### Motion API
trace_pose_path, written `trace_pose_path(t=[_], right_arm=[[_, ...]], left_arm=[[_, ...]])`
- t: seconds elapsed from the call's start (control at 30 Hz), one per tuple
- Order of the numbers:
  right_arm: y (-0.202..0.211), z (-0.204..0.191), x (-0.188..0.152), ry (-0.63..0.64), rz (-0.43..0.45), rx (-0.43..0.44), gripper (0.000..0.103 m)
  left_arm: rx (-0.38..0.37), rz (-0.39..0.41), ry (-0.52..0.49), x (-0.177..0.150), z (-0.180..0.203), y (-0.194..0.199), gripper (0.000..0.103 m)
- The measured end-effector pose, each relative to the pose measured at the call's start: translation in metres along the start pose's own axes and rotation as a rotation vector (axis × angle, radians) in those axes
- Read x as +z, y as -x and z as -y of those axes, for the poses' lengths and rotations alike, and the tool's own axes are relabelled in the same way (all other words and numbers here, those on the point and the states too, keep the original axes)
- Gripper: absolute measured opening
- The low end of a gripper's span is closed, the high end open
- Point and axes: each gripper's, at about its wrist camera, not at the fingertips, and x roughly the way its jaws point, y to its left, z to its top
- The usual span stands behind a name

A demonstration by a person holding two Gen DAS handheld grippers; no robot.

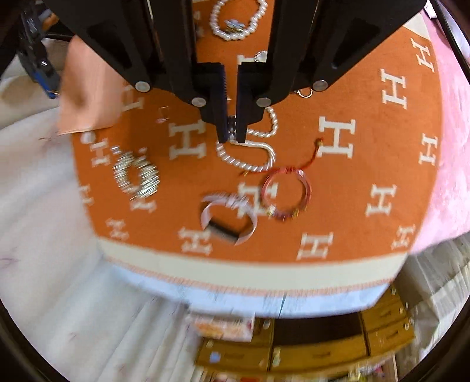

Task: Organize jewelry
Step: 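Grasp the pearl necklace with the left tool while the right tool grasps the blue flower brooch, then lower both held items into the pink box and open both tools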

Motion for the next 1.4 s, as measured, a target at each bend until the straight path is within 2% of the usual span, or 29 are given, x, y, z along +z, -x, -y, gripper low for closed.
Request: trace_pose_path(t=[0.2,0.4,0.57,0.67,0.8,0.97,1.07,1.13,1.27,1.3,1.37,1.4], right_arm=[[0.018,0.015,-0.004,-0.023,0.043,-0.050,0.020],[0.022,0.025,-0.012,-0.042,0.041,-0.077,0.020],[0.018,0.028,-0.022,-0.038,0.016,-0.105,0.020],[0.011,0.034,-0.032,-0.041,-0.015,-0.124,0.020],[0.002,0.040,-0.045,-0.034,-0.068,-0.148,0.020],[0.002,0.042,-0.057,-0.023,-0.092,-0.159,0.020],[0.004,0.045,-0.062,-0.024,-0.095,-0.167,0.020],[0.003,0.047,-0.066,-0.023,-0.106,-0.166,0.020],[0.003,0.043,-0.071,0.007,-0.113,-0.167,0.021],[0.003,0.042,-0.071,0.012,-0.112,-0.170,0.021],[0.003,0.042,-0.071,0.011,-0.112,-0.168,0.021],[0.003,0.043,-0.070,0.005,-0.109,-0.163,0.021]], left_arm=[[-0.100,0.168,-0.048,0.000,0.031,0.085,0.003],[-0.208,0.287,-0.145,-0.010,0.073,0.154,0.003],[-0.300,0.328,-0.233,-0.023,0.113,0.186,0.003],[-0.345,0.326,-0.278,-0.033,0.137,0.190,0.003],[-0.400,0.273,-0.321,-0.045,0.164,0.175,0.003],[-0.407,0.204,-0.368,-0.058,0.190,0.132,0.003],[-0.375,0.195,-0.395,-0.067,0.197,0.093,0.003],[-0.297,0.163,-0.407,-0.069,0.196,0.056,0.003],[-0.160,0.011,-0.424,-0.079,0.186,-0.012,0.004],[-0.137,-0.007,-0.429,-0.082,0.183,-0.019,0.008],[-0.104,-0.011,-0.437,-0.088,0.178,-0.025,0.025],[-0.105,-0.004,-0.436,-0.088,0.174,-0.026,0.043]])
